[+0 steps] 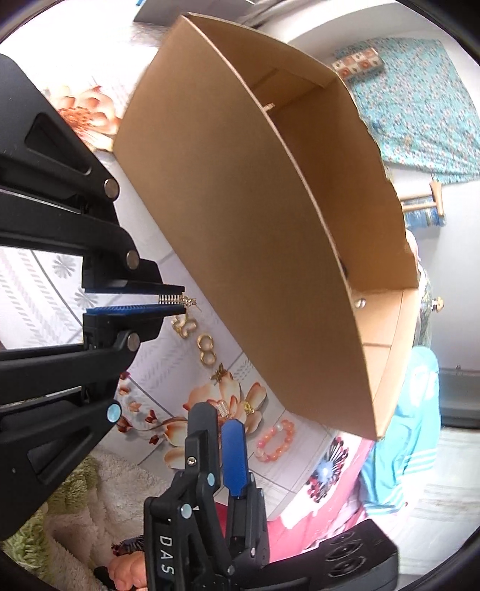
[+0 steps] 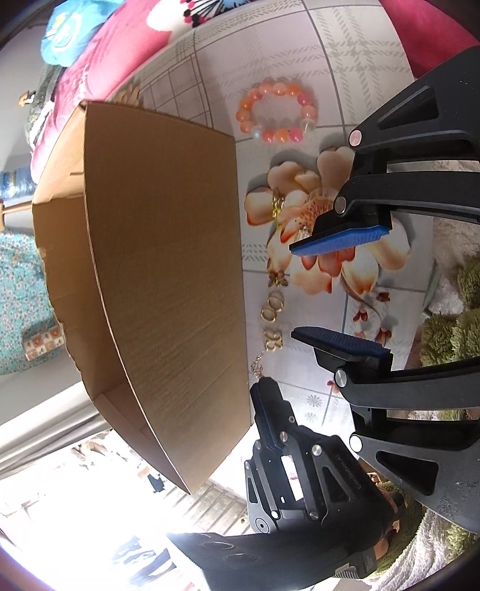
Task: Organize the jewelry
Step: 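Lift the gold chain off the sheet with the left tool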
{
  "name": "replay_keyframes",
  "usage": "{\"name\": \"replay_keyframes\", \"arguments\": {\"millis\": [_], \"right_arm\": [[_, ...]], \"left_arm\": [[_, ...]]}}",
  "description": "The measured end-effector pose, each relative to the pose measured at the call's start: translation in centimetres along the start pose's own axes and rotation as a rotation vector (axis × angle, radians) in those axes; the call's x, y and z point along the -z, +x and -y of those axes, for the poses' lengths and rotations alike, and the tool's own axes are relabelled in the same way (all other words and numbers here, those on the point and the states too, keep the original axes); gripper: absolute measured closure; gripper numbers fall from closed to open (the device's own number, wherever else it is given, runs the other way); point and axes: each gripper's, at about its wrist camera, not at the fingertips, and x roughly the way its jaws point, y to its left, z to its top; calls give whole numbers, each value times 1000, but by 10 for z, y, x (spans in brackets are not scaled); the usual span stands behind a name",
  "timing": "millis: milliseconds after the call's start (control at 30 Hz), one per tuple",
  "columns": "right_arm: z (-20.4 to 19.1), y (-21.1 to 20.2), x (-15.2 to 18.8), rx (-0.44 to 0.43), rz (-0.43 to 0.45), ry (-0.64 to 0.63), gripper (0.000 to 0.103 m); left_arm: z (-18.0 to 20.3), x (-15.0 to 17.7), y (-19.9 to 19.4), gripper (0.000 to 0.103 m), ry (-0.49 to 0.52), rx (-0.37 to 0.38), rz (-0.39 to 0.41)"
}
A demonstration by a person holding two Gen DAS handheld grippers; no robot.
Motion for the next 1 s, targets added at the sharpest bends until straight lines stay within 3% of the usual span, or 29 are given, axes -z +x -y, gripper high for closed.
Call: {"name": "replay_keyframes", "arguments": {"millis": [267, 500, 1000], "right_arm": [[-21, 9, -5, -36, -22, -61, 65], [-37, 27, -13, -51, -48, -127, 65], [-54, 51, -23, 54, -64, -224, 75]], "left_arm": [[-27, 23, -1, 99, -121, -35, -36], [-36, 32, 1, 99, -154, -47, -34], [-49, 40, -5, 99, -168, -27, -11]]}}
